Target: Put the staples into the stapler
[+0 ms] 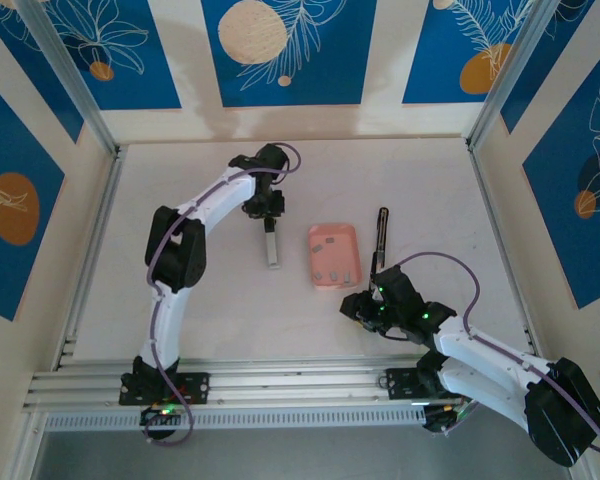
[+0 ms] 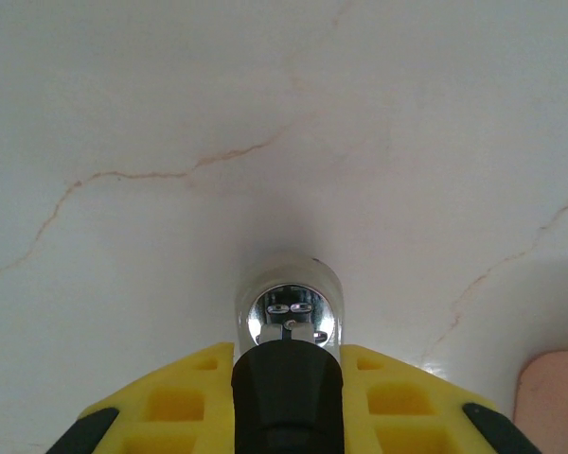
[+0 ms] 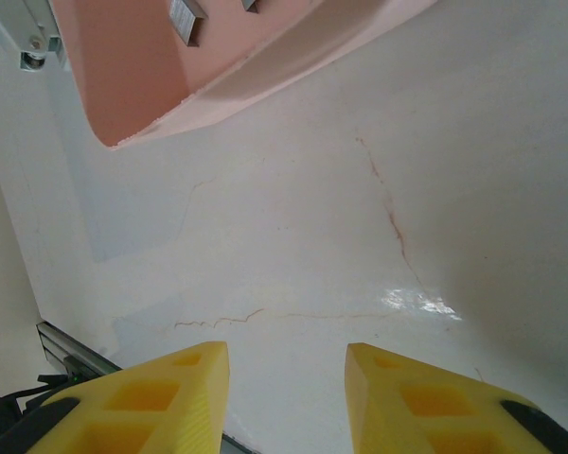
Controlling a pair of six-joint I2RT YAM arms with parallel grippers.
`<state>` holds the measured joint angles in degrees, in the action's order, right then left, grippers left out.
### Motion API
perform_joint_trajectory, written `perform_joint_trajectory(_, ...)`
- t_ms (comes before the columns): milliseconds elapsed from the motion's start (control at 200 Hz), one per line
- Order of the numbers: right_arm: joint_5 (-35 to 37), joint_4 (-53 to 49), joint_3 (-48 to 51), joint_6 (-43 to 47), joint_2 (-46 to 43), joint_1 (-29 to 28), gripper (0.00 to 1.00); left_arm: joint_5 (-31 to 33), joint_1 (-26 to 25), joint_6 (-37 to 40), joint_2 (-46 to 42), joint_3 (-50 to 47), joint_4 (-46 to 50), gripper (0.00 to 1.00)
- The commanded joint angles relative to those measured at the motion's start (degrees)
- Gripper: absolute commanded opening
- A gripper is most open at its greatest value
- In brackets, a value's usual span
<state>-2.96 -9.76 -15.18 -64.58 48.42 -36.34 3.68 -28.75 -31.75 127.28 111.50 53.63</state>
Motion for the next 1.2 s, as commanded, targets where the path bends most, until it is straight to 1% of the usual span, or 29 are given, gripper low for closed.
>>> perform_joint_trajectory(0,-0.37,-0.88,0.61,1.11,-0.79,0.48,0.38,-2.0,-0.25,-3.19,0.4,2.3,2.17,0.06)
perform_joint_trajectory(65,-0.48,-1.02,0.67,1.11,-0.84,0.48,0.38,-2.01,-0.25,-3.82,0.59,2.37,1.99,0.1)
perform_joint_trajectory(125,-0.47,-1.01,0.68,1.02,-0.86,0.48,0.38,-2.18,-0.25,-3.98,0.6,2.4,1.84,0.16)
perform_joint_trajectory(170,-0.47,-0.82,0.68,0.89,-0.79,0.43,0.38,-2.4,-0.23,-4.04,0.57,2.45,1.75,0.23)
perform_joint_trajectory(285,-0.45,-0.7,0.61,0.86,-0.83,0.48,0.38,-2.67,-0.21,-4.04,0.52,2.67,1.82,0.34)
perform_joint_trajectory(405,-0.47,-0.78,0.5,0.94,-0.9,0.53,0.38,-2.5,-0.24,-3.88,0.59,3.6,2.61,0.51)
perform_joint_trajectory(445,-0.47,-0.89,0.42,0.94,-0.9,0.6,0.38,-2.63,-0.2,-3.7,0.44,3.89,2.82,0.55)
perform_joint_trajectory(635,-0.37,-2.42,-0.41,1.18,-1.62,0.64,0.38,-3.36,-0.08,-2.57,-1.62,4.98,3.61,0.71)
perform_joint_trajectory(780,0.18,-4.84,-1.89,2.22,-2.65,1.17,0.38,-4.19,-0.01,-1.57,-5.02,3.89,4.06,0.8)
perform_joint_trajectory(880,0.29,-7.89,-3.78,4.08,-2.77,2.37,0.38,-3.95,-0.05,-0.75,-9.33,0.17,2.23,0.86)
perform_joint_trajectory(1000,0.26,-13.84,-6.83,7.28,-2.76,4.86,0.39,-3.02,-0.06,0.4,-16.25,-7.59,-1.59,1.0)
perform_joint_trajectory(1195,-1.17,-19.32,-11.21,12.44,-1.82,10.35,0.43,-2.17,-0.03,0.98,-28.35,-23.79,-10.64,1.0)
